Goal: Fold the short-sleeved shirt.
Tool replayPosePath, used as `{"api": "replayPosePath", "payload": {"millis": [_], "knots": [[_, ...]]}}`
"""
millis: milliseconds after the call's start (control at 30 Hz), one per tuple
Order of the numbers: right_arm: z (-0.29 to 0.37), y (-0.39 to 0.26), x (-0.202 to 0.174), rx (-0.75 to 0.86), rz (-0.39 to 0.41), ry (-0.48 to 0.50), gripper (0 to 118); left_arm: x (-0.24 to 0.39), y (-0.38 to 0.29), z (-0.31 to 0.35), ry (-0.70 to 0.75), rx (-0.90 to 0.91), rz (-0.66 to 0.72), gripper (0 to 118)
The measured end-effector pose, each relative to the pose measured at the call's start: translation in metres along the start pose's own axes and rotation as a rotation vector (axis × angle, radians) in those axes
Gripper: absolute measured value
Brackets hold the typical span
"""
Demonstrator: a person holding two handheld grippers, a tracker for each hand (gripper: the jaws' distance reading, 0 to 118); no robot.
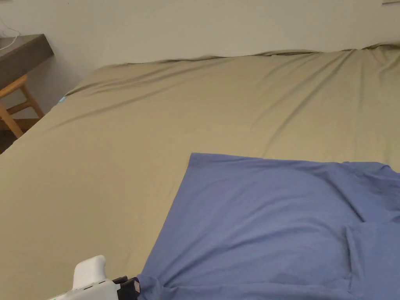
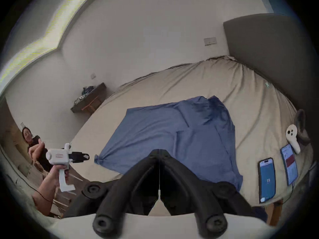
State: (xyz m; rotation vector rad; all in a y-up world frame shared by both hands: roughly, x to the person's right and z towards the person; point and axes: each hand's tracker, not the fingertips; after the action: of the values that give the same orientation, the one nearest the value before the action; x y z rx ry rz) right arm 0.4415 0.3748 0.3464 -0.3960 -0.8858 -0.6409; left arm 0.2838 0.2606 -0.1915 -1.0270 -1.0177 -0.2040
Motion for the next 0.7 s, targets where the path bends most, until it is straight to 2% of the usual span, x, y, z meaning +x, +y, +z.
{"api": "replayPosePath", "payload": {"millis": [167,267,300,333,367,400,433,567,700], "knots": [[0.004,-0.002,0.003,-0.01,0.0,-0.045,3,0.002,0.004,-0.01,-0.011,0.005,-0.004,0],[0.006,0.001,0.001,-0.014,0.039,-0.042,3,0.0,-0.002,-0.015,-0.007,0.033,0.0,1],[0.006,0.003,0.0,-0.016,0.055,-0.043,3,-0.001,-0.003,-0.018,0.009,0.05,0.006,28],[0.006,0.003,-0.001,-0.019,0.069,-0.045,3,-0.002,-0.004,-0.023,0.06,0.083,0.006,108],[0.005,0.004,-0.001,-0.023,0.074,-0.044,3,-0.002,-0.004,-0.031,0.113,0.076,-0.022,118],[0.003,0.005,0.001,-0.026,0.079,-0.041,3,-0.002,-0.011,-0.037,0.116,-0.01,-0.061,118],[0.001,0.005,0.002,-0.027,0.082,-0.04,3,-0.004,-0.018,-0.049,0.103,0.098,-0.089,118],[-0.008,-0.005,0.02,-0.018,0.083,-0.074,3,-0.003,-0.005,-0.073,0.11,-0.076,-0.124,118],[-0.025,-0.031,0.065,-0.101,0.028,-0.247,3,0.005,-0.008,-0.096,0.121,-0.145,-0.119,118]]}}
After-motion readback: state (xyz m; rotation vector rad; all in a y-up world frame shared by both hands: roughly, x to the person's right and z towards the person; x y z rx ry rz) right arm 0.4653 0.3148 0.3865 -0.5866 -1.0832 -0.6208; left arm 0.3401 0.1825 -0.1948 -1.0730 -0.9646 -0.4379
